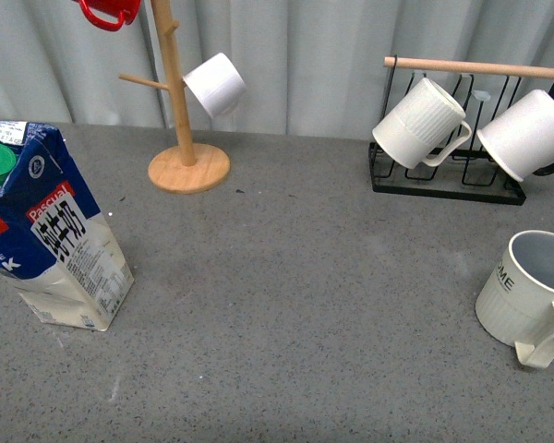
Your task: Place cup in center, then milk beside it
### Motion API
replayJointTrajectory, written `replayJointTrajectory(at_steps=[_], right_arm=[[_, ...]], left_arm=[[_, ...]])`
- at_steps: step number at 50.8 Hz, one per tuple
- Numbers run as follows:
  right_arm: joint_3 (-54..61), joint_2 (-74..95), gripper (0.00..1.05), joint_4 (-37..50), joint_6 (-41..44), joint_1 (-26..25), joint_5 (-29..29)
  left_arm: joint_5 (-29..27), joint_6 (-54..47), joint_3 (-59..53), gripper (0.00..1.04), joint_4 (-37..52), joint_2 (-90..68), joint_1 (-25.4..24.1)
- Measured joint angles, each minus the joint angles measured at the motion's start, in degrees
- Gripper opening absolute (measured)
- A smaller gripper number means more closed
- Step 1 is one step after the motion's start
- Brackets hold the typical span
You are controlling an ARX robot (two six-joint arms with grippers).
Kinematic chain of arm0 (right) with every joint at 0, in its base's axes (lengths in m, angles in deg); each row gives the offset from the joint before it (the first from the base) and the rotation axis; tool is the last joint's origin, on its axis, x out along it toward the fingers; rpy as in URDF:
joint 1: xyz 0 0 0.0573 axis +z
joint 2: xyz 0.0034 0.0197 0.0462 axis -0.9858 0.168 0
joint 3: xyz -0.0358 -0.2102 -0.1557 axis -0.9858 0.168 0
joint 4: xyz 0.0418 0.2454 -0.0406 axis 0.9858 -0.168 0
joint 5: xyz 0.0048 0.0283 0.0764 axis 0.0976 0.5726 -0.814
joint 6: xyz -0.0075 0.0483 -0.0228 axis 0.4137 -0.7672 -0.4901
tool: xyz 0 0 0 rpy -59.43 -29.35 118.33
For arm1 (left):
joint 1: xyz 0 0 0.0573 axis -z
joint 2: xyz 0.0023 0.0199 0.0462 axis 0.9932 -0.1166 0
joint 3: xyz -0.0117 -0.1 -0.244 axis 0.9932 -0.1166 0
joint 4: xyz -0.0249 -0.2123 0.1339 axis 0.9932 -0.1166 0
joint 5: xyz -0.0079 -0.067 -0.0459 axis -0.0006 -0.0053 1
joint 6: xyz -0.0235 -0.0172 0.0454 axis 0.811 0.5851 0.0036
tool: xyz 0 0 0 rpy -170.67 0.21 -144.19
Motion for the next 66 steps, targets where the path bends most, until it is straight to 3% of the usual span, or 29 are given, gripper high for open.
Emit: replayJointTrajectory(at_steps=[66], right_arm=[[0.0, 0.0, 0.95, 0.0, 0.02, 0.0, 0.0]], left_arm=[[0.0, 0.0, 0.0, 0.98, 0.0, 0.0, 0.0]])
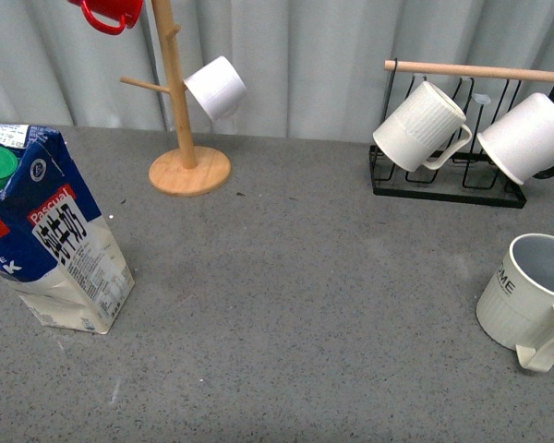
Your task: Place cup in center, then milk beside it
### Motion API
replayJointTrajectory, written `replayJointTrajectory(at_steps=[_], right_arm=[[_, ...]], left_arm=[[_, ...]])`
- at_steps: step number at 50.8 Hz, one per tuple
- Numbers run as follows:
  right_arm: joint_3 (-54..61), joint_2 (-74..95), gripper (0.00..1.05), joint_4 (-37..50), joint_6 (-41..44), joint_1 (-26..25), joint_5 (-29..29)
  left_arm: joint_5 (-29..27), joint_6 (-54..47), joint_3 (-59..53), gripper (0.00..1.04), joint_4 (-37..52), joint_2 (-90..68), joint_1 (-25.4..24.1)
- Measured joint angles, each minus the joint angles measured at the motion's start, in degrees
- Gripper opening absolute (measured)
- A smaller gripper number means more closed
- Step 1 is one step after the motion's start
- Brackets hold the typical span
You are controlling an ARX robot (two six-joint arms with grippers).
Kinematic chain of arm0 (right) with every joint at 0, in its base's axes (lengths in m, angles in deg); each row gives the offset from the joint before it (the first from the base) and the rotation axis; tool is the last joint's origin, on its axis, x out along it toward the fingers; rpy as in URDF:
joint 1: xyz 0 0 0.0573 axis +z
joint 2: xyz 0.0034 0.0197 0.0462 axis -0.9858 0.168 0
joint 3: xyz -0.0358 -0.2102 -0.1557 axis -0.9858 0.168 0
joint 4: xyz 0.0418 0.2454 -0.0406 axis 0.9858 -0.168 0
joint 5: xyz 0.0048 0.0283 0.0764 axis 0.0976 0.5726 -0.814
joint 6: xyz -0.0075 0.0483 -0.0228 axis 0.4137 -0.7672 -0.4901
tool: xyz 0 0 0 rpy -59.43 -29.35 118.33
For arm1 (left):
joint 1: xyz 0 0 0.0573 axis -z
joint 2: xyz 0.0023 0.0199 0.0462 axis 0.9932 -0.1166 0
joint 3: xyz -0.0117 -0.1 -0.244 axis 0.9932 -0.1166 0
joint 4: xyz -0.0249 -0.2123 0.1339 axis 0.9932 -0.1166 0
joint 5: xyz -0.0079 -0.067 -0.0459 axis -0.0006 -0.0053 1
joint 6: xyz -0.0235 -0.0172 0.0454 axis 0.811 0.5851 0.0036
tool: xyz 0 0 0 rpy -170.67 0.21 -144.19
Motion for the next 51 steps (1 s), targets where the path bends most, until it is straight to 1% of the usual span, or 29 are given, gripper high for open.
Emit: replayJointTrajectory(at_steps=[43, 44, 46, 48, 51], right_arm=[[0.0, 0.0, 0.95, 0.0, 0.0, 0.0, 0.0], [0.0, 0.04, 0.95, -0.07, 0.15, 0.04, 0.33], [-1.22, 2.54, 0.95, -3.39, 3.37, 2.16, 7.54], [-2.01, 6.91, 0.95, -3.08, 5.27, 2.86, 10.97], [-3.26, 14.8, 0.95, 0.35, 6.03, 2.6, 10.05]], left_arm=[[0.0, 0.0, 0.0, 0.98, 0.0, 0.0, 0.0], [0.0, 0.0, 0.0, 0.98, 0.0, 0.0, 0.0], [0.0, 0.0, 0.0, 0.98, 0.0, 0.0, 0.0], [-0.02, 0.0, 0.0, 0.98, 0.0, 0.0, 0.0], [-0.02, 0.0, 0.0, 0.98, 0.0, 0.04, 0.0]])
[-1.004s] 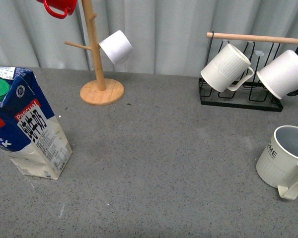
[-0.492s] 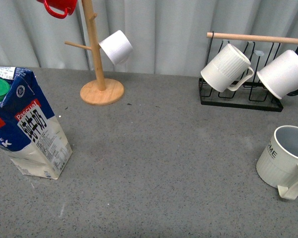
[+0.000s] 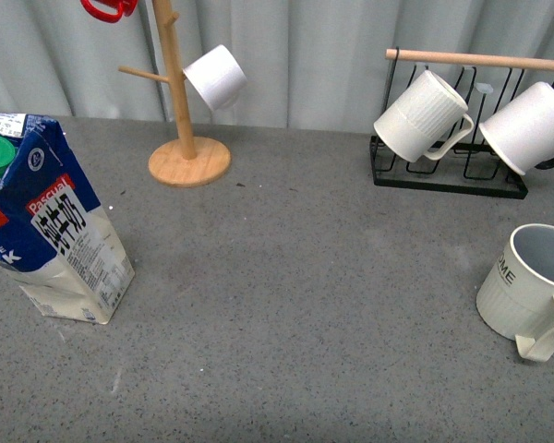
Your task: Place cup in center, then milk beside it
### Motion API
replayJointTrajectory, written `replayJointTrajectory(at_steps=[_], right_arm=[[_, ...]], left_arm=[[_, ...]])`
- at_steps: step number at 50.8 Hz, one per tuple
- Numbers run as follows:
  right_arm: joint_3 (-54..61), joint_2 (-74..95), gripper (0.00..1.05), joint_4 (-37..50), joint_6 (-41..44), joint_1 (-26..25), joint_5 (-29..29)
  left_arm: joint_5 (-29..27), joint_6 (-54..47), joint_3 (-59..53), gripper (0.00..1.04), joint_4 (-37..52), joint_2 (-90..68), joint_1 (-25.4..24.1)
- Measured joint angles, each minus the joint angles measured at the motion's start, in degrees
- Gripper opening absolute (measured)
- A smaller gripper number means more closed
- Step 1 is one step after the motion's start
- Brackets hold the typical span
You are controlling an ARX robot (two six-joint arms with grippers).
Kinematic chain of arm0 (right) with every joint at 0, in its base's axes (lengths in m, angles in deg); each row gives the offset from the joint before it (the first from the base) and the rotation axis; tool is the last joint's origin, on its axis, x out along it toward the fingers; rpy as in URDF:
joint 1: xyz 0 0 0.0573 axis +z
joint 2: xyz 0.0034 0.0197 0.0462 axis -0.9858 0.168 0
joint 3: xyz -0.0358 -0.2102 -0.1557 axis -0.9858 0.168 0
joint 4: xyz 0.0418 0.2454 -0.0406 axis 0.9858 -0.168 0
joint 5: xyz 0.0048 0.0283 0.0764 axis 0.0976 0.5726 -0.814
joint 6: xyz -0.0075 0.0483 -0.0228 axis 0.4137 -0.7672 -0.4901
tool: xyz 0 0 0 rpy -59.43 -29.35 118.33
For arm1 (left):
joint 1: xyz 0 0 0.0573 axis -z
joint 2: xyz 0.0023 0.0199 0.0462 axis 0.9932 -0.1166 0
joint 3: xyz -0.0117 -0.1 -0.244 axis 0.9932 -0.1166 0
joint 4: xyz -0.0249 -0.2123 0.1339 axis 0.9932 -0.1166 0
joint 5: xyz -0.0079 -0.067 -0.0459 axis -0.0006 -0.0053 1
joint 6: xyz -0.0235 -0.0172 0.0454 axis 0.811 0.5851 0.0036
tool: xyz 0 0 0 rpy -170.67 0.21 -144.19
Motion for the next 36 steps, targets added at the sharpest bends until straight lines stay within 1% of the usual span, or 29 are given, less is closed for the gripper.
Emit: replayJointTrajectory(at_steps=[6, 8, 15, 22, 36], right_arm=[[-4.37, 17.53, 0.95, 9.29, -0.48, -1.33, -5.29], [-6.51, 23.71, 0.95, 12.11, -0.87, -1.99, -6.25], [-12.0, 38.58, 0.95, 16.02, -1.79, -3.85, -6.54], [-17.84, 52.43, 0.95, 16.02, -3.26, -5.2, -6.51], [-28.37, 69.2, 0.95, 11.76, -6.12, -6.8, -7.28]], left_arm=[[0.02, 0.0, 0.0, 0.98, 0.0, 0.0, 0.0], [0.02, 0.0, 0.0, 0.98, 0.0, 0.0, 0.0], [0.0, 0.0, 0.0, 0.98, 0.0, 0.0, 0.0], [0.02, 0.0, 0.0, 0.98, 0.0, 0.0, 0.0], [0.0, 0.0, 0.0, 0.98, 0.0, 0.0, 0.0]])
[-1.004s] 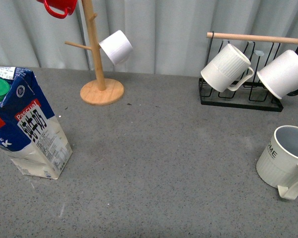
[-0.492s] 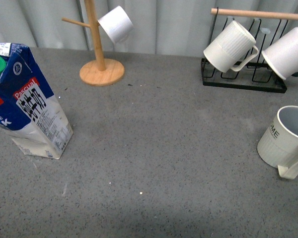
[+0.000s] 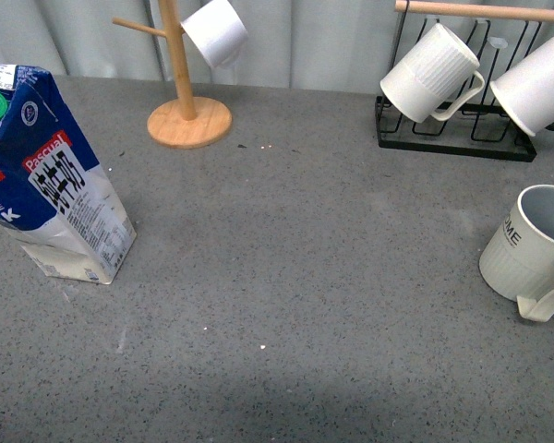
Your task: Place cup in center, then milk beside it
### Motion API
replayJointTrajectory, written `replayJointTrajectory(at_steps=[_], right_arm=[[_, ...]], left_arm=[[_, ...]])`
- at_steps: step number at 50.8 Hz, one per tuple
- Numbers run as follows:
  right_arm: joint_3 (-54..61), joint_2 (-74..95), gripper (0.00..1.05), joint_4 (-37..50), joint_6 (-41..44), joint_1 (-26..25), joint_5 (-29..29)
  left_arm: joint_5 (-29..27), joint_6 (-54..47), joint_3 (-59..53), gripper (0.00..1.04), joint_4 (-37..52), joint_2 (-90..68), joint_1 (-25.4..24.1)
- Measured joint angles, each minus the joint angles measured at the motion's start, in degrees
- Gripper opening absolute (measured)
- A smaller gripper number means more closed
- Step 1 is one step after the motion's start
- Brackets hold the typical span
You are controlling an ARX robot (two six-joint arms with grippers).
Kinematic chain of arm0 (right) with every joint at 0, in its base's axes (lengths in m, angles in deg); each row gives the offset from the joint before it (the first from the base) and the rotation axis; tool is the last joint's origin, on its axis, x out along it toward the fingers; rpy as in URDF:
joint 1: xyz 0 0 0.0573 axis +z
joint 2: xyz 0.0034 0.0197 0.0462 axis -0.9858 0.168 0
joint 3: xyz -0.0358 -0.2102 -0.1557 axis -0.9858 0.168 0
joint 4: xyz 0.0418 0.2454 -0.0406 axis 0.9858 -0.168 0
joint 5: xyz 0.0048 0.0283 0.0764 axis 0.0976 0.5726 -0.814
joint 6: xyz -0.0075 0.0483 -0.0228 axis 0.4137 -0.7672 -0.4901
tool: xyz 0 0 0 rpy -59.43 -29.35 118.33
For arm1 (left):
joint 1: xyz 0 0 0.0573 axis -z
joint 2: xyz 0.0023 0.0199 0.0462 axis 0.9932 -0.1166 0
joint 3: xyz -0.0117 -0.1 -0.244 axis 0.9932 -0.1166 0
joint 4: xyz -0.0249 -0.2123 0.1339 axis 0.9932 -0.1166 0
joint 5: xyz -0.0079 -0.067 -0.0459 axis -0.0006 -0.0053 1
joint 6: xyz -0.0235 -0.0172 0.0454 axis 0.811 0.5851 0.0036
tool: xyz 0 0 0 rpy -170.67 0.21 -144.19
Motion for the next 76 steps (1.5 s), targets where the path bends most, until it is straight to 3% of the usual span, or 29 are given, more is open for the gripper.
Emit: replayJointTrajectory(at_steps=[32, 43, 60, 76], right_arm=[[-12.37, 20.04, 0.95, -4.0, -5.81, 0.39, 0.63], [-14.86, 21.97, 0.66, -4.52, -8.5, 2.08, 0.85], [-16.33, 22.53, 0.04, -7.32, -11.19, 3.61, 1.75], [-17.59, 19.54, 0.01, -11.85, -13.57, 5.07, -1.44]], left_arm=[[0.0, 0.0, 0.0, 0.98, 0.0, 0.0, 0.0], [0.0, 0.0, 0.0, 0.98, 0.0, 0.0, 0.0], [0.0, 0.0, 0.0, 0.98, 0.0, 0.0, 0.0], [0.0, 0.0, 0.0, 0.98, 0.0, 0.0, 0.0]])
